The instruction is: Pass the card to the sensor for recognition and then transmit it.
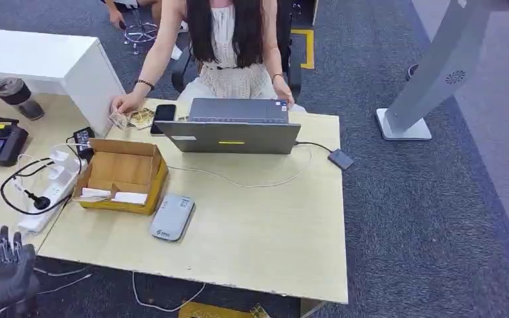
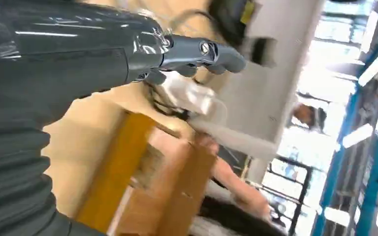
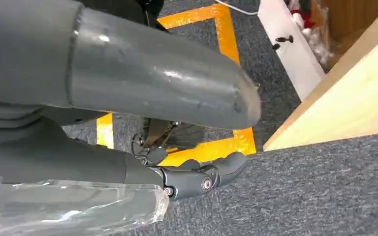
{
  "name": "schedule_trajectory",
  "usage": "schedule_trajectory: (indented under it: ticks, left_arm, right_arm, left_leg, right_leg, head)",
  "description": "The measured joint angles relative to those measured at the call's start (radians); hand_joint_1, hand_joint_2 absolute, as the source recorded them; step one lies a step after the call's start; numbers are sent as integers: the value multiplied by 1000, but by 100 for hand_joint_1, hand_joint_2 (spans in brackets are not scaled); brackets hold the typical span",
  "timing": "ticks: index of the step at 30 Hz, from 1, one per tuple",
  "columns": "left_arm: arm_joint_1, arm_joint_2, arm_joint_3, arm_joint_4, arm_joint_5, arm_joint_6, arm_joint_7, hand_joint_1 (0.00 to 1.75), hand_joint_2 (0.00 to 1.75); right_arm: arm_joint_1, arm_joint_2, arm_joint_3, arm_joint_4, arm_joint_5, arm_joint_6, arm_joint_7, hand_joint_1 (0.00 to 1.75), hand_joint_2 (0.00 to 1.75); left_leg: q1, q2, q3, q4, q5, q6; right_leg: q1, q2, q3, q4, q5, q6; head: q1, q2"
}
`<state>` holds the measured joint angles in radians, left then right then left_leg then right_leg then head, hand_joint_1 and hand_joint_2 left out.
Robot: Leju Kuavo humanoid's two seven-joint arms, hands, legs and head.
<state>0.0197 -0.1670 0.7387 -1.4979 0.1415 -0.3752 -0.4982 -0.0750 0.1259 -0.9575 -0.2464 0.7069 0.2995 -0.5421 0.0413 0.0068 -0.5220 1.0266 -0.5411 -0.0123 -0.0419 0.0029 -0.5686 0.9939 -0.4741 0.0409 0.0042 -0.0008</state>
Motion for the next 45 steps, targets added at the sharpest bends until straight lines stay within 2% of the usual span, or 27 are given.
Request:
schedule_trajectory:
  ticks: [1,3,7,8,9,10,12,14,15,18,24,33,44,45]
  left_arm:
    - [0,7,-41,-30,-19,27,-5,0,175]
    - [-14,36,-153,-106,-121,125,-16,0,175]
    - [-123,112,-376,-184,-443,418,27,0,175]
    - [-165,133,-415,-184,-577,512,58,0,175]
    - [-211,157,-475,-178,-776,614,118,0,175]
    - [-271,180,-516,-156,-973,689,177,0,175]
    - [-402,237,-612,-66,-1321,759,296,0,175]
    - [-525,288,-698,44,-1511,791,364,0,175]
    - [-572,304,-737,106,-1552,809,382,0,175]
    - [-660,342,-805,225,-1578,841,399,0,175]
    - [-706,379,-863,337,-1595,878,424,0,175]
    - [-713,404,-876,411,-1599,891,430,0,175]
    - [-711,411,-879,437,-1603,893,436,0,175]
    - [-711,411,-879,437,-1603,893,436,175,175]
  right_arm:
    - [-1,0,0,0,0,0,3,0,0]
    - [-3,0,0,1,18,0,23,0,0]
    - [-12,2,3,7,58,0,54,0,0]
    - [-13,4,8,8,74,0,64,0,0]
    - [-16,6,15,9,93,0,77,0,0]
    - [-20,11,24,10,109,0,87,0,0]
    - [-32,24,44,10,136,0,101,0,0]
    - [-47,36,64,12,143,0,111,0,0]
    - [-52,42,71,13,141,0,118,0,0]
    - [-57,50,84,16,138,0,122,0,0]
    - [-58,58,93,19,137,0,126,0,0]
    - [-52,59,104,24,138,0,150,0,0]
    - [-51,60,108,24,138,0,150,0,0]
    - [-51,60,108,24,138,0,150,0,0]
  left_leg:
    - [0,0,0,0,0,0]
    - [0,0,1,0,0,0]
    - [0,0,1,1,1,0]
    - [0,0,1,1,1,0]
    - [0,-1,1,1,2,-1]
    - [0,-1,0,1,3,0]
    - [0,-2,0,1,4,0]
    - [0,1,0,1,5,-1]
    - [0,2,1,1,5,-1]
    - [0,4,1,1,5,-1]
    - [0,4,0,1,4,0]
    - [0,4,-1,1,4,0]
    - [0,4,-1,1,4,0]
    - [0,4,-1,1,4,0]
  right_leg:
    - [0,0,0,0,0,0]
    - [0,0,0,0,0,0]
    - [0,0,0,0,2,0]
    - [0,0,0,0,2,-1]
    - [0,0,0,0,3,-1]
    - [0,-1,0,0,3,-1]
    - [0,-2,0,1,4,-2]
    - [0,1,-1,1,5,-3]
    - [0,2,-1,2,6,-3]
    - [0,4,-1,2,6,-3]
    - [0,4,-2,2,5,-3]
    - [0,4,-2,1,5,-2]
    - [0,3,-2,2,5,-2]
    - [0,4,-2,2,5,-2]
  head:
    - [0,0]
    - [0,0]
    - [0,0]
    - [0,0]
    - [0,0]
    - [0,0]
    - [0,0]
    - [0,0]
    - [0,0]
    - [0,0]
    - [0,0]
    - [0,0]
    - [0,0]
    - [0,0]
